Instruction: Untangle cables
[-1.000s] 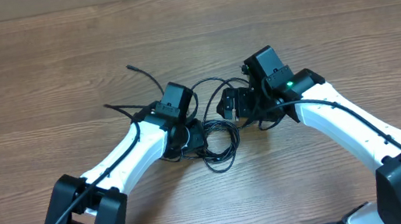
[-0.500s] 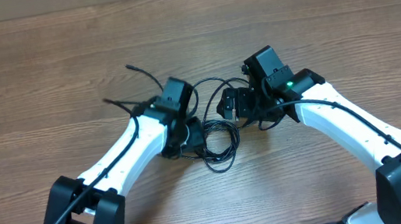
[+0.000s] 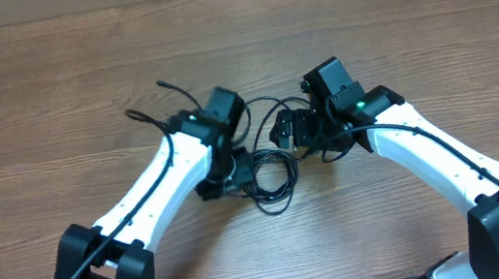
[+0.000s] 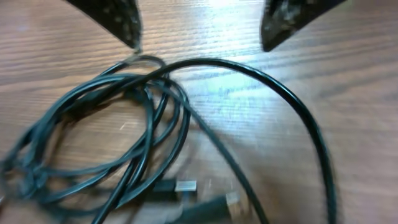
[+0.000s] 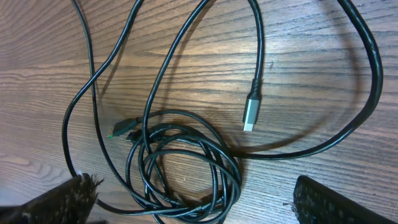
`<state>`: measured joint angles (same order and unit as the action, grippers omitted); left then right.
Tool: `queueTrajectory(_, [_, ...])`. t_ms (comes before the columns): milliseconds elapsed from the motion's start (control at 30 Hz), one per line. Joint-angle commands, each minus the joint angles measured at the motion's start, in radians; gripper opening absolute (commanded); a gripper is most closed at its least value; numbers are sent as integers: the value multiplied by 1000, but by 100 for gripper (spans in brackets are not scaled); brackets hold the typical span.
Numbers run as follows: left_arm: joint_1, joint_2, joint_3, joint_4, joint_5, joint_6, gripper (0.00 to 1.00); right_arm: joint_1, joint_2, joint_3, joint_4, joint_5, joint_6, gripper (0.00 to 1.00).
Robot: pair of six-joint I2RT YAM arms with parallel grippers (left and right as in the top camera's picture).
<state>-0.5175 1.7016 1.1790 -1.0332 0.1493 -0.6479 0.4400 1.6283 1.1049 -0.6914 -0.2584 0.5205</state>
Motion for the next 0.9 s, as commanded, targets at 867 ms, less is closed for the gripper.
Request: queueTrajectory(867, [-52,124,-129,374,-86,-145,32,-4,3,11,5,4,0,100])
